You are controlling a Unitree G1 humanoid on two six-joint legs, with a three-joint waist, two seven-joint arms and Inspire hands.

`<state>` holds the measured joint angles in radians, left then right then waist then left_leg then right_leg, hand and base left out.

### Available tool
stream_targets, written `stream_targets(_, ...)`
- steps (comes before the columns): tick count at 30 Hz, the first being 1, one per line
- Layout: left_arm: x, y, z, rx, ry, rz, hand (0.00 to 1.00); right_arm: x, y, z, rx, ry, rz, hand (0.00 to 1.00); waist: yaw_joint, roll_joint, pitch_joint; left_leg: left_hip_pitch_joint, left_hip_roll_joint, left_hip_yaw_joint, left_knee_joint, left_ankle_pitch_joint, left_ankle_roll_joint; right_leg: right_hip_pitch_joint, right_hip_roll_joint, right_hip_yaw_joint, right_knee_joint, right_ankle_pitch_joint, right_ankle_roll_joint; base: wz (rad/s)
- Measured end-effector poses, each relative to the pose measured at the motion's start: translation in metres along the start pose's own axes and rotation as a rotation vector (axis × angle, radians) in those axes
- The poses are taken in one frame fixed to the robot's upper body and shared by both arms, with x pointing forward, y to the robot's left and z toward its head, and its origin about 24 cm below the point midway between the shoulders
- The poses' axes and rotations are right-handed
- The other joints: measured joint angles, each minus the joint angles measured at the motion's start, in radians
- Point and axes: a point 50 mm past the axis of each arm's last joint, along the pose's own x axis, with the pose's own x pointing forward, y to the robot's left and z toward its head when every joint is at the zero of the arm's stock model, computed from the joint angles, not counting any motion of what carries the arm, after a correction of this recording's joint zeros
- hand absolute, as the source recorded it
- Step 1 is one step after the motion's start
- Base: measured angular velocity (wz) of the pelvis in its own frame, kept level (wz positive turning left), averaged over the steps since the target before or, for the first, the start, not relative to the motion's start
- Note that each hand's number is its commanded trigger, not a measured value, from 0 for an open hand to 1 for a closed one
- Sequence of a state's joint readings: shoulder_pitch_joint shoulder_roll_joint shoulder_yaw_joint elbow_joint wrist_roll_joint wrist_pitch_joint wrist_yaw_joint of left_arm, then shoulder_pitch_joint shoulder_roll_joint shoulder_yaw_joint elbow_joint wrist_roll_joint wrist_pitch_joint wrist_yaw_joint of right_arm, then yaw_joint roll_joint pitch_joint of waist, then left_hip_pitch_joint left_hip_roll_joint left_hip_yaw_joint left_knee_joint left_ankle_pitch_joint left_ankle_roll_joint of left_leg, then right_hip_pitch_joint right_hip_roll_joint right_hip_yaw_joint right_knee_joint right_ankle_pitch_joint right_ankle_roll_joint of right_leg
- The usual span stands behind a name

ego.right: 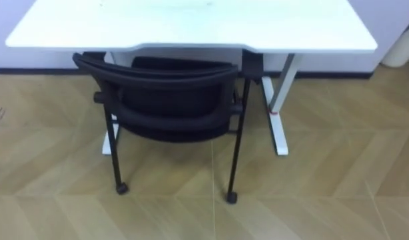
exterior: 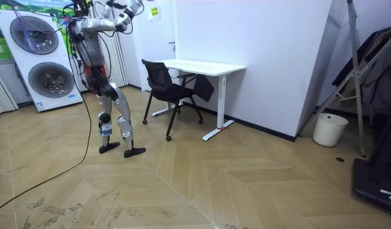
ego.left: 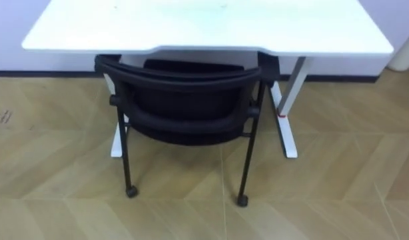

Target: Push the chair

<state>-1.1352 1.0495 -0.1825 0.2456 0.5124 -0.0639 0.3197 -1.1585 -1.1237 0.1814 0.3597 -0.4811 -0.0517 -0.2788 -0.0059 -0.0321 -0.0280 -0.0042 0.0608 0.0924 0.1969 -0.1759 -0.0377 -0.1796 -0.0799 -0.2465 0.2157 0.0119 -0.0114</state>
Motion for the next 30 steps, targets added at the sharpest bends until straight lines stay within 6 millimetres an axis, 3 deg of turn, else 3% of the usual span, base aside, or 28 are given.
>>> stream_targets(2, -0.004, 0.036, -0.026, 0.038, 0.075, 0.103, 0.0, 0.0, -0.041, -0.013, 0.031, 0.038, -0.166, 0.0, -0.002, 0.015, -0.0038, 0.021, 0.002, 0.0, -0.008, -0.004, 0.002, 0.026, 0.005, -0.001, -0.017, -0.001, 0.006, 0.06)
stream_targets(4, -0.012, 0.063, -0.045, 0.105, 0.121, 0.179, 0.0, -0.009, -0.07, -0.026, 0.006, 0.054, -0.281, 0.0, -0.004, 0.022, -0.008, 0.034, 0.002, 0.001, -0.016, -0.007, 0.004, 0.035, 0.005, -0.001, -0.016, -0.006, 0.014, 0.0)
stream_targets(5, -0.017, 0.083, -0.056, 0.161, 0.147, 0.226, 0.0, -0.014, -0.09, -0.036, -0.031, 0.068, -0.339, 0.0, -0.007, 0.026, -0.0063, 0.036, 0.003, 0.007, -0.017, -0.01, 0.005, 0.036, 0.006, 0.001, -0.017, -0.008, 0.016, 0.0)
stream_targets(6, -0.022, 0.091, -0.061, 0.187, 0.162, 0.246, 0.0, -0.017, -0.098, -0.041, -0.051, 0.078, -0.36, 0.0, -0.011, 0.026, -0.0057, 0.04, 0.004, 0.011, -0.02, -0.011, 0.005, 0.038, 0.006, 0.002, -0.018, -0.009, 0.016, -0.07)
stream_targets(8, -0.054, 0.114, -0.089, 0.297, 0.241, 0.286, 0.0, -0.043, -0.115, -0.065, -0.083, 0.142, -0.424, 0.0, -0.037, 0.031, -0.0024, 0.067, 0.008, 0.021, -0.032, -0.016, 0.004, 0.064, 0.012, 0.003, -0.028, -0.017, 0.021, -0.02)
stream_targets(9, -0.064, 0.117, -0.096, 0.322, 0.266, 0.285, 0.0, -0.052, -0.115, -0.072, -0.087, 0.164, -0.433, 0.0, -0.038, 0.033, -0.0044, 0.071, 0.01, 0.022, -0.031, -0.022, 0.004, 0.069, 0.013, 0.002, -0.027, -0.021, 0.022, 0.0)
stream_targets(11, -0.113, 0.122, -0.126, 0.409, 0.407, 0.248, 0.0, -0.093, -0.118, -0.106, -0.106, 0.302, -0.437, 0.0, -0.054, 0.035, -0.004, 0.087, 0.014, 0.041, -0.03, -0.031, 0.005, 0.074, 0.014, 0.01, -0.013, -0.032, 0.023, -0.09)
stream_targets(12, -0.127, 0.123, -0.133, 0.428, 0.447, 0.238, 0.0, -0.104, -0.118, -0.115, -0.104, 0.343, -0.438, 0.0, -0.056, 0.035, -0.004, 0.089, 0.014, 0.044, -0.03, -0.032, 0.005, 0.073, 0.015, 0.013, -0.011, -0.033, 0.024, -0.16)
stream_targets(14, -0.191, 0.124, -0.154, 0.494, 0.616, 0.19, 0.0, -0.156, -0.12, -0.149, -0.11, 0.549, -0.447, 0.0, -0.067, 0.036, -0.0024, 0.097, 0.015, 0.05, -0.03, -0.039, 0.005, 0.075, 0.019, 0.022, -0.009, -0.037, 0.025, -0.12)
stream_targets(15, -0.206, 0.123, -0.157, 0.494, 0.657, 0.181, 0.0, -0.17, -0.121, -0.155, -0.11, 0.599, -0.455, 0.0, -0.07, 0.035, -0.002, 0.1, 0.015, 0.052, -0.031, -0.04, 0.004, 0.076, 0.02, 0.024, -0.008, -0.038, 0.025, -0.13)
stream_targets(17, -0.267, 0.117, -0.162, 0.465, 0.847, 0.173, 0.0, -0.223, -0.119, -0.171, -0.066, 0.791, -0.522, 0.0, -0.072, 0.032, 0.0054, 0.118, 0.016, 0.062, -0.031, -0.051, 0.003, 0.074, 0.023, 0.044, 0.02, -0.057, 0.026, -0.16)
stream_targets(18, -0.279, 0.118, -0.163, 0.459, 0.888, 0.181, 0.0, -0.235, -0.12, -0.174, -0.056, 0.835, -0.533, 0.0, -0.071, 0.036, 0.0083, 0.119, 0.017, 0.062, -0.03, -0.053, 0.004, 0.073, 0.023, 0.045, 0.025, -0.06, 0.025, -0.09)
stream_targets(19, -0.301, 0.121, -0.16, 0.451, 0.959, 0.2, 0.0, -0.265, -0.122, -0.178, -0.037, 0.929, -0.562, 0.0, -0.073, 0.034, 0.0092, 0.119, 0.02, 0.064, -0.03, -0.058, 0.003, 0.073, 0.027, 0.047, 0.025, -0.064, 0.026, 0.0)
stream_targets(21, -0.35, 0.124, -0.151, 0.43, 1.113, 0.255, 0.0, -0.34, -0.129, -0.176, -0.022, 1.166, -0.647, 0.0, -0.066, 0.03, 0.0094, 0.119, 0.024, 0.07, -0.031, -0.065, 0.001, 0.071, 0.037, 0.056, 0.02, -0.066, 0.025, -0.07)
stream_targets(22, -0.365, 0.125, -0.148, 0.428, 1.169, 0.26, 0.0, -0.361, -0.13, -0.173, -0.018, 1.239, -0.67, 0.0, -0.065, 0.031, 0.0091, 0.119, 0.025, 0.071, -0.031, -0.067, 0.002, 0.071, 0.039, 0.058, 0.019, -0.066, 0.024, -0.04)
stream_targets(23, -0.399, 0.122, -0.14, 0.419, 1.302, 0.262, 0.0, -0.406, -0.133, -0.166, -0.027, 1.398, -0.715, 0.0, -0.064, 0.034, 0.0072, 0.119, 0.027, 0.07, -0.031, -0.072, 0.002, 0.072, 0.039, 0.056, 0.02, -0.065, 0.021, 0.0)
stream_targets(24, -0.417, 0.12, -0.135, 0.418, 1.377, 0.25, 0.0, -0.431, -0.135, -0.159, -0.04, 1.484, -0.733, 0.0, -0.064, 0.038, 0.0049, 0.119, 0.028, 0.069, -0.03, -0.075, 0.003, 0.073, 0.04, 0.054, 0.021, -0.067, 0.019, 0.04)
stream_targets(26, -0.491, 0.117, -0.104, 0.428, 1.681, 0.179, 0.0, -0.52, -0.131, -0.124, -0.088, 1.826, -0.799, 0.0, -0.066, 0.046, 0.0005, 0.12, 0.031, 0.067, -0.029, -0.084, 0.002, 0.073, 0.042, 0.053, 0.024, -0.076, 0.02, 0.0)
stream_targets(27, -0.507, 0.116, -0.093, 0.427, 1.75, 0.154, 0.0, -0.539, -0.129, -0.113, -0.109, 1.903, -0.792, 0.0, -0.067, 0.049, -0.0002, 0.121, 0.031, 0.067, -0.028, -0.087, 0.003, 0.073, 0.042, 0.054, 0.026, -0.079, 0.022, 0.0)
stream_targets(29, -0.563, 0.115, -0.052, 0.422, 2.007, 0.05, 0.0, -0.601, -0.12, -0.064, -0.191, 2.18, -0.687, 0.0, -0.071, 0.055, -0.001, 0.132, 0.03, 0.071, -0.028, -0.096, 0.004, 0.072, 0.038, 0.063, 0.049, -0.097, 0.027, -0.05)
stream_targets(30, -0.574, 0.117, -0.041, 0.423, 2.064, 0.032, 0.0, -0.612, -0.118, -0.053, -0.199, 2.229, -0.653, 0.0, -0.071, 0.058, 0.0003, 0.138, 0.029, 0.074, -0.028, -0.1, 0.004, 0.072, 0.037, 0.066, 0.058, -0.104, 0.028, -0.06)
